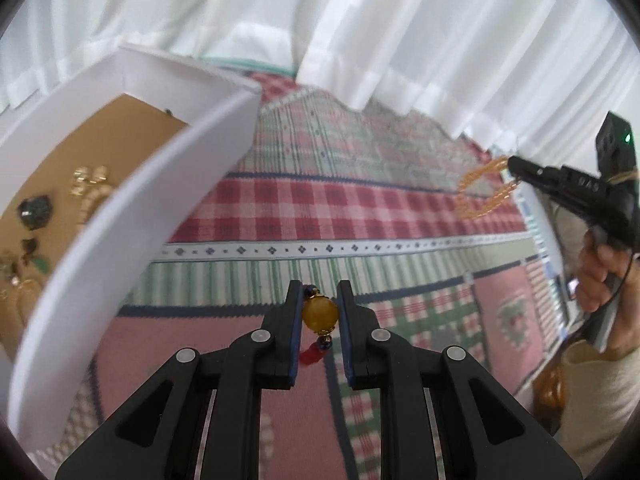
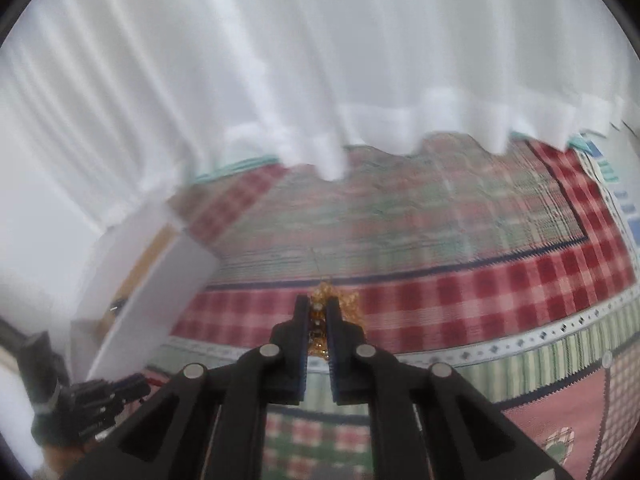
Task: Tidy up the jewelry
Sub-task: 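Carry red bracelet and gold necklace into the white box and open both tools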
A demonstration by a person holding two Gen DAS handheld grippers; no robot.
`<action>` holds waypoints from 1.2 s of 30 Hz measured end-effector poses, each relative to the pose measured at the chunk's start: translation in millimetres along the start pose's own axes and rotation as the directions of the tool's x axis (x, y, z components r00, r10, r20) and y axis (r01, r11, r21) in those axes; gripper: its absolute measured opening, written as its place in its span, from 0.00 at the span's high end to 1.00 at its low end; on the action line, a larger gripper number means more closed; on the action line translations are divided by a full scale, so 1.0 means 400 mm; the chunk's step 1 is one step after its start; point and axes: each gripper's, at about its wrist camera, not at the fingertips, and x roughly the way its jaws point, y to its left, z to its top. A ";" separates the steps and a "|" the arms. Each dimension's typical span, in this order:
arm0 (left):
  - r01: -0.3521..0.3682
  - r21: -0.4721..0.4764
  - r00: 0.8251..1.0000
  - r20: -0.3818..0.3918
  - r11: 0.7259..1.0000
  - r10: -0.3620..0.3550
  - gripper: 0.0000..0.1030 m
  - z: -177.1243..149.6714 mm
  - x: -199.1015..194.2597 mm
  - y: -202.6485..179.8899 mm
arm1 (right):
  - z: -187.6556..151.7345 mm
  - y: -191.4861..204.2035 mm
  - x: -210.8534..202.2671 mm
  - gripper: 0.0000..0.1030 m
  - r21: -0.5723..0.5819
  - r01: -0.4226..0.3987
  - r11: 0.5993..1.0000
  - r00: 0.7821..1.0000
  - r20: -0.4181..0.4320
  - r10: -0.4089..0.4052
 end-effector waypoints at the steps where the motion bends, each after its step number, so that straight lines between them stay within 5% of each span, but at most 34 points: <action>1: 0.004 -0.011 1.000 0.016 1.000 -0.004 0.85 0.003 -0.040 0.013 | 0.004 0.036 -0.013 0.92 -0.022 -0.027 0.999 1.000 0.007 0.027; 8: -0.028 -0.092 0.988 0.150 0.995 0.042 0.85 0.027 -0.284 0.139 | 0.043 0.273 -0.048 0.92 -0.158 -0.191 0.969 0.980 0.023 0.197; 15: -0.145 -0.223 0.946 0.253 0.964 0.200 0.85 0.049 -0.431 0.338 | 0.078 0.551 0.011 0.92 -0.282 -0.347 0.895 0.936 -0.038 0.350; 25: -0.249 -0.369 0.932 0.160 0.895 0.326 0.85 0.012 -0.359 0.595 | 0.041 0.797 0.184 0.92 -0.335 -0.457 0.824 0.889 -0.206 0.409; 36: -0.321 -0.409 0.924 0.060 0.854 0.377 0.85 -0.028 -0.269 0.697 | -0.071 0.927 0.387 0.92 -0.353 -0.485 0.800 0.855 -0.382 0.350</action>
